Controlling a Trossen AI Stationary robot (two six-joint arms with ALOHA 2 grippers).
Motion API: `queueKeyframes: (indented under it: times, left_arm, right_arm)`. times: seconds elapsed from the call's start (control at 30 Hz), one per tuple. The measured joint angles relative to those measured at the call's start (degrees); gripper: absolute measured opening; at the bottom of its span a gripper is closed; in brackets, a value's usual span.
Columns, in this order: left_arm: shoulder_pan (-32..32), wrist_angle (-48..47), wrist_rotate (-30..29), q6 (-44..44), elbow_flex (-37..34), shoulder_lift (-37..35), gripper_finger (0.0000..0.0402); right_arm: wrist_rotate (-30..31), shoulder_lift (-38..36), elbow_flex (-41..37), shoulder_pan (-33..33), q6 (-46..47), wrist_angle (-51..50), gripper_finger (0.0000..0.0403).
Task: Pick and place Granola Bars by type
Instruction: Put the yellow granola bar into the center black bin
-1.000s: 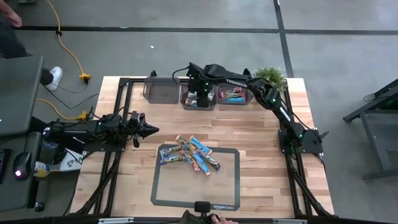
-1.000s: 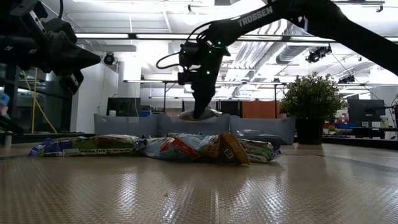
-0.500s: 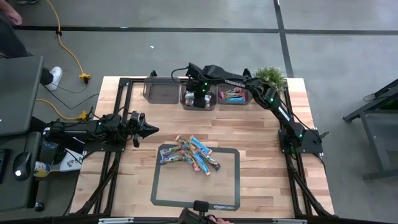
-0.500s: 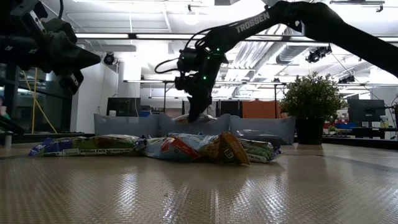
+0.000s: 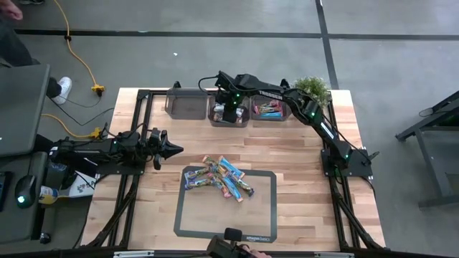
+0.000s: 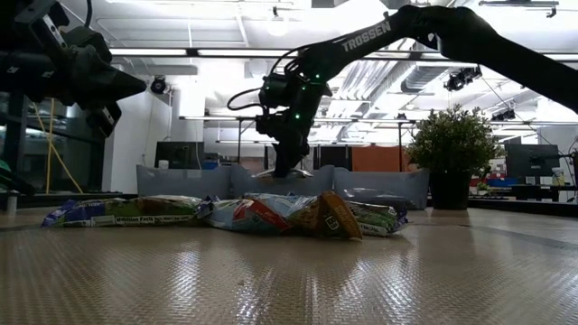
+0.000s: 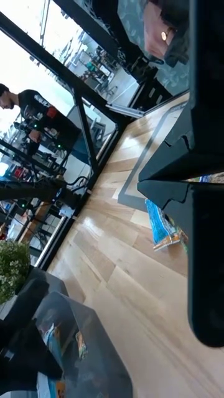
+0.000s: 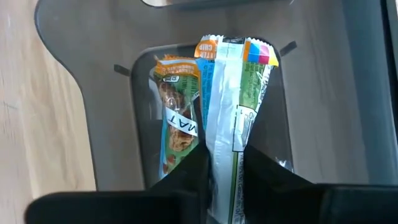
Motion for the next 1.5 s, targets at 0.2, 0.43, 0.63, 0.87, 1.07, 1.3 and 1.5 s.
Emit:
queueKeyframes:
  times: [0.2, 0.43, 0.63, 0.87, 1.07, 1.3, 1.5]
  left_arm:
    - [0.0, 0.0, 0.04, 0.0, 0.0, 0.0, 0.0001]
    - [0.0, 0.0, 0.07, 0.0, 0.0, 0.0, 0.0001]
    - [0.0, 0.0, 0.09, 0.0, 0.0, 0.0, 0.0001]
    - [0.0, 0.0, 0.11, 0.0, 0.0, 0.0, 0.0001]
    - [-0.02, 0.0, 0.13, 0.0, 0.0, 0.0, 0.0001]
    - [0.0, 0.0, 0.18, 0.0, 0.0, 0.0, 0.0001]
    - [0.0, -0.02, 0.26, 0.0, 0.0, 0.0, 0.0001]
  right_arm:
    - [0.02, -0.01, 0.0, 0.0, -0.84, -0.04, 0.0076]
    - [1.0, -0.02, 0.0, 0.02, -0.85, -0.07, 0.0081]
    - [1.0, -0.04, 0.0, 0.09, -0.85, -0.09, 0.0081]
    - [1.04, -0.49, 0.81, 1.0, -0.74, -1.13, 0.0081]
    - [0.9, -0.69, 4.46, 1.76, 0.58, -2.71, 0.0081]
    - [-3.38, -0.72, 9.47, 2.09, 4.86, -4.32, 0.0107]
    - [-13.26, -1.67, 9.55, 3.09, 11.86, -5.77, 0.0177]
